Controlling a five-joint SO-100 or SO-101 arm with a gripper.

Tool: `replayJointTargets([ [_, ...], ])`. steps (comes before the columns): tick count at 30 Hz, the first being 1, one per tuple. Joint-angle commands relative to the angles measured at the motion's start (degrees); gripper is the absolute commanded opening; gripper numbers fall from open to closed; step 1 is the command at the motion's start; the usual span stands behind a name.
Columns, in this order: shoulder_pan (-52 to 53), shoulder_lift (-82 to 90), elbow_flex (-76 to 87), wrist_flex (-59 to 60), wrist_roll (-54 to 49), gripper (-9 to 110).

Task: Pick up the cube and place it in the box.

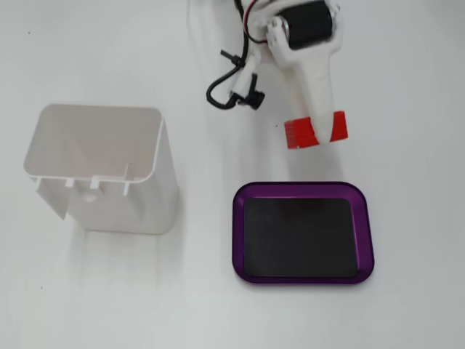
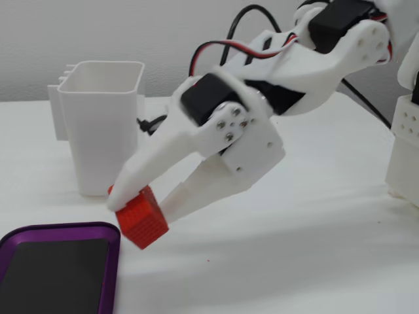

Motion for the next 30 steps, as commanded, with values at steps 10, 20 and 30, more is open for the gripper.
replayJointTargets([
  [10,-0.09,-5.1,-9.76,-1.76,3.96,-1],
  [20,-0.09,-15.82,-20.3,-1.23,3.87,0],
  [30,-0.26,-18.72,-21.09,-1.14,3.87,0],
])
